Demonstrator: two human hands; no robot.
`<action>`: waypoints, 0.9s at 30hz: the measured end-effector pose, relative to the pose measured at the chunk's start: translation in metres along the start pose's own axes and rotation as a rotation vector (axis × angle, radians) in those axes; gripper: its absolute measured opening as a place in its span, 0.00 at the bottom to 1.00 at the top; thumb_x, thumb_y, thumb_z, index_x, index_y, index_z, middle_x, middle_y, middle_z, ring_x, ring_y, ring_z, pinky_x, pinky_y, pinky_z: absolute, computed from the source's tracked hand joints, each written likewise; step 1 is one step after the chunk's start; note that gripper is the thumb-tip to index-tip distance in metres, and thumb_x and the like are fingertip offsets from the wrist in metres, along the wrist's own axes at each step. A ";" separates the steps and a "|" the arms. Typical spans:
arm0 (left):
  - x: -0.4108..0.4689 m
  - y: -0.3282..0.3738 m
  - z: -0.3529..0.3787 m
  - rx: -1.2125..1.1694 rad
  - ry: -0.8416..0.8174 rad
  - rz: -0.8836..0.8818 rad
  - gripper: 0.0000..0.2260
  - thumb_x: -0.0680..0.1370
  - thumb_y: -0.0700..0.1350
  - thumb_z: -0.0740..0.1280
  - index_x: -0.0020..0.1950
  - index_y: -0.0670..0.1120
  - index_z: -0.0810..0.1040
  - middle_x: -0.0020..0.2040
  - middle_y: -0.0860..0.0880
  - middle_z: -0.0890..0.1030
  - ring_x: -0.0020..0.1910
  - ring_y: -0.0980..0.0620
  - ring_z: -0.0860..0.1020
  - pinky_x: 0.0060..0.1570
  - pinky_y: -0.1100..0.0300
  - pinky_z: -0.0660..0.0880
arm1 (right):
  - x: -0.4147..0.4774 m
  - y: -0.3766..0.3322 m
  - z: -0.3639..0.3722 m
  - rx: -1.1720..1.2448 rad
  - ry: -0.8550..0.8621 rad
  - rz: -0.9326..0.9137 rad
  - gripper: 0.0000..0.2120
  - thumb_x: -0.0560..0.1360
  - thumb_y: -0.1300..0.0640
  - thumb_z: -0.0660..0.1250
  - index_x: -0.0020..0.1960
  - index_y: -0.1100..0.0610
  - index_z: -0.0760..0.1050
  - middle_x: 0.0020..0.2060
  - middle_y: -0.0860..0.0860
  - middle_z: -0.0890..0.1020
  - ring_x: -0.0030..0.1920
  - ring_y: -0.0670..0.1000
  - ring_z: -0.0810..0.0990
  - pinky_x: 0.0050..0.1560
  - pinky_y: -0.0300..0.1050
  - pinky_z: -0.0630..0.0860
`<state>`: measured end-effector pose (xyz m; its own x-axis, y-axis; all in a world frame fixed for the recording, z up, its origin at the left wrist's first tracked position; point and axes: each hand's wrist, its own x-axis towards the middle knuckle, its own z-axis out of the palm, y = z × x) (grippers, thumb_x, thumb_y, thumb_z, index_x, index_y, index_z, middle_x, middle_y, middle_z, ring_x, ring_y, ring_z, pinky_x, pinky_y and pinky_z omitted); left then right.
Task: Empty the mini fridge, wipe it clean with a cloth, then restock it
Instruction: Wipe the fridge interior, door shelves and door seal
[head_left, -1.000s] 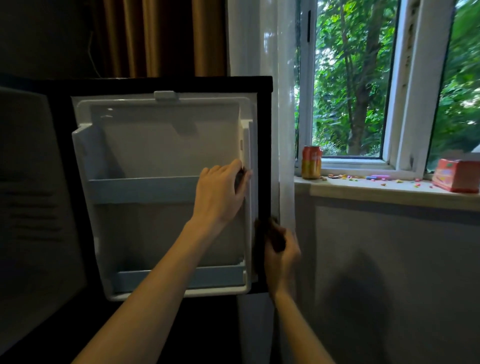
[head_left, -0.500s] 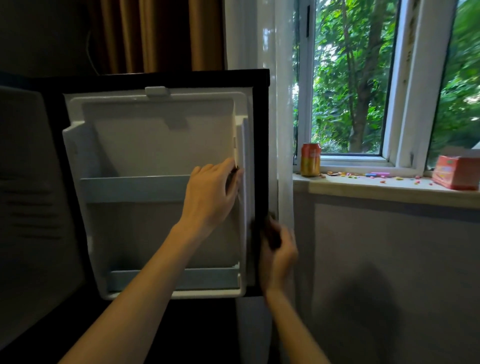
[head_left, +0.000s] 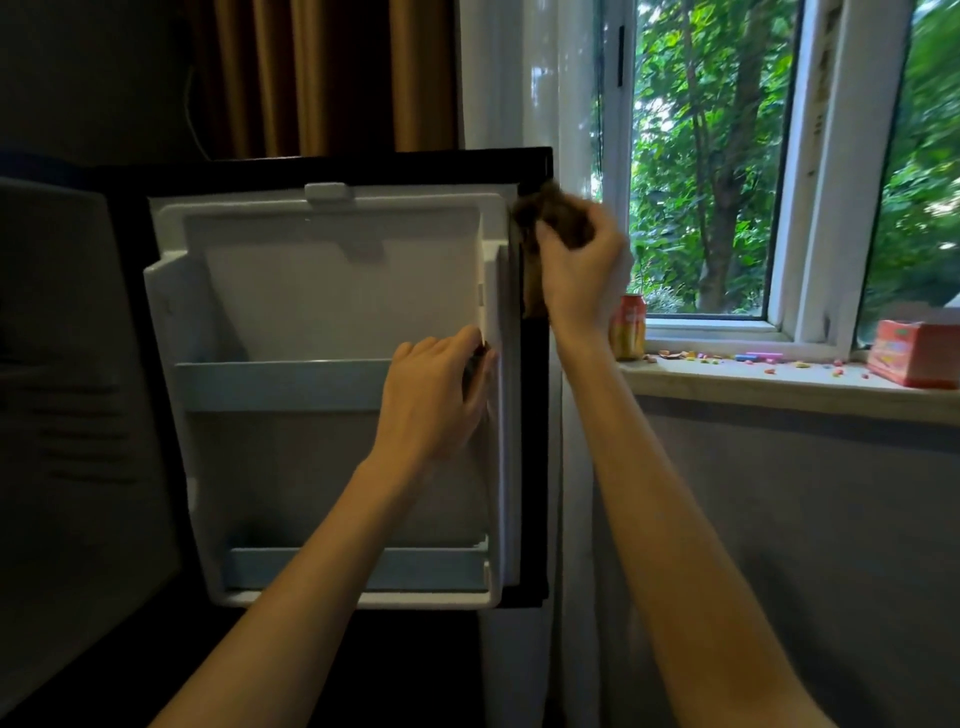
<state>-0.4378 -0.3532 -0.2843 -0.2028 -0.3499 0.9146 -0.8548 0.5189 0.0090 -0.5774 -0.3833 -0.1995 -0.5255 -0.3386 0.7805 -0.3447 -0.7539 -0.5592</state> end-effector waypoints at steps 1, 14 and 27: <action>-0.002 -0.001 -0.001 -0.002 0.005 0.009 0.14 0.81 0.52 0.55 0.40 0.46 0.70 0.32 0.49 0.75 0.32 0.47 0.72 0.39 0.50 0.67 | -0.018 0.010 -0.005 0.002 0.017 -0.015 0.13 0.71 0.60 0.73 0.55 0.57 0.81 0.47 0.49 0.83 0.47 0.45 0.78 0.44 0.25 0.67; 0.001 0.000 -0.004 0.006 -0.019 0.013 0.14 0.81 0.52 0.56 0.40 0.45 0.70 0.31 0.48 0.76 0.32 0.45 0.73 0.40 0.49 0.69 | -0.001 0.005 0.016 0.074 0.109 -0.119 0.16 0.69 0.62 0.74 0.56 0.57 0.81 0.50 0.52 0.84 0.50 0.44 0.79 0.52 0.27 0.70; 0.012 0.002 0.009 0.015 -0.071 -0.007 0.07 0.81 0.45 0.54 0.42 0.50 0.64 0.33 0.52 0.69 0.35 0.42 0.73 0.42 0.50 0.66 | -0.225 0.157 -0.074 0.158 -0.135 0.464 0.16 0.72 0.66 0.73 0.55 0.50 0.80 0.51 0.51 0.84 0.53 0.50 0.82 0.55 0.53 0.79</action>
<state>-0.4461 -0.3628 -0.2772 -0.2301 -0.4079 0.8835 -0.8631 0.5050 0.0084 -0.5706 -0.3837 -0.4835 -0.4867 -0.7199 0.4949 0.0290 -0.5795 -0.8144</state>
